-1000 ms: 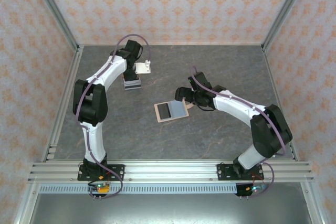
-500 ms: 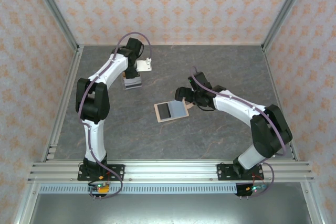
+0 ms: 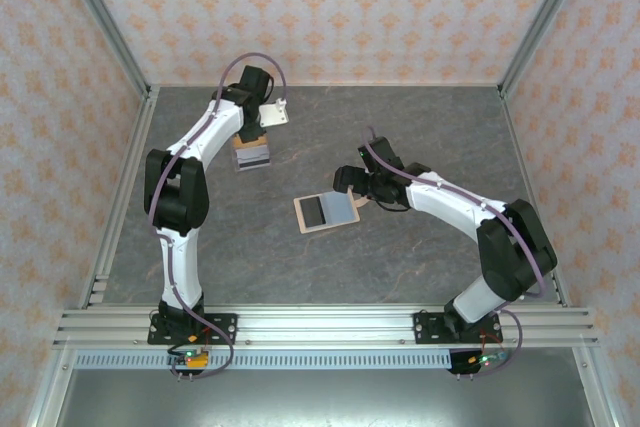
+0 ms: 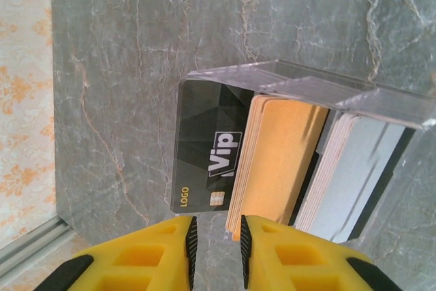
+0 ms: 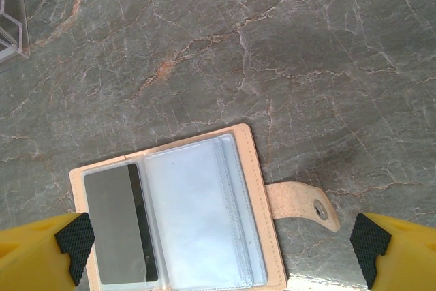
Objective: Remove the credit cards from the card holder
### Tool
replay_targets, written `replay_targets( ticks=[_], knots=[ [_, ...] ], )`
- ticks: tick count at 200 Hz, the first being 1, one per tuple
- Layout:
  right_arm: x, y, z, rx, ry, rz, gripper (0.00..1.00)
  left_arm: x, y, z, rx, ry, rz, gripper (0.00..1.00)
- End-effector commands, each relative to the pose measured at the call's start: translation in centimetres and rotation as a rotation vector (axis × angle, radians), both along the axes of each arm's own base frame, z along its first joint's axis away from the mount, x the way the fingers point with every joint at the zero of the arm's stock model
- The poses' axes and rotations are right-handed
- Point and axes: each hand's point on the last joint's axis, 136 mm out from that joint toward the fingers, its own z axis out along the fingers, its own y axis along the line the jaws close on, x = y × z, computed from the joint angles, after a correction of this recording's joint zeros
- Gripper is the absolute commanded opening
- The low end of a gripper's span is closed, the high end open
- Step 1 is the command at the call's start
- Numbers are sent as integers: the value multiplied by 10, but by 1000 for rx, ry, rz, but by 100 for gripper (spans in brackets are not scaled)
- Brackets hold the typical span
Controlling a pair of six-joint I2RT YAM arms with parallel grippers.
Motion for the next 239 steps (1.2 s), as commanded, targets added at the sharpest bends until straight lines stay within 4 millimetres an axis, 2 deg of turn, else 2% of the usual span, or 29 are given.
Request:
replay_targets(
  ticks=[1,19,22,24,29,48,87,106,127,179,216,239],
  knots=[
    [2,-5,8,-10,-23,-13,100,5,-6,45,-139,-144,108,28],
    [1,-3,8,-5,-22,-1,99,-1,-12,63,-252,-215,195,29],
    [0,-3,8,-8,-22,3,99,-4,-14,59,-265,-207,205,30],
    [0,-3,7,-11,-21,6,98,-8,-15,68,-283,-221,208,30],
    [-1,-1,8,-14,-23,11,98,-14,-18,72,-312,-225,215,32],
    [-4,4,7,-29,-27,32,96,-33,-32,79,-401,-282,248,35],
    [-14,22,5,-42,-21,85,93,-75,-50,77,-526,-354,387,39],
    [-20,35,3,-37,-8,116,89,-94,-61,69,-599,-335,466,43],
    [-23,48,-4,-9,32,128,76,-112,-62,59,-655,-333,587,45],
    [-35,81,-24,111,141,180,54,-158,-64,13,-863,-211,856,53],
    [-38,96,-36,146,195,220,39,-180,-52,-2,-850,-174,978,59],
    [-35,101,-38,152,200,228,34,-185,-58,-7,-823,-112,1003,59]
  ],
)
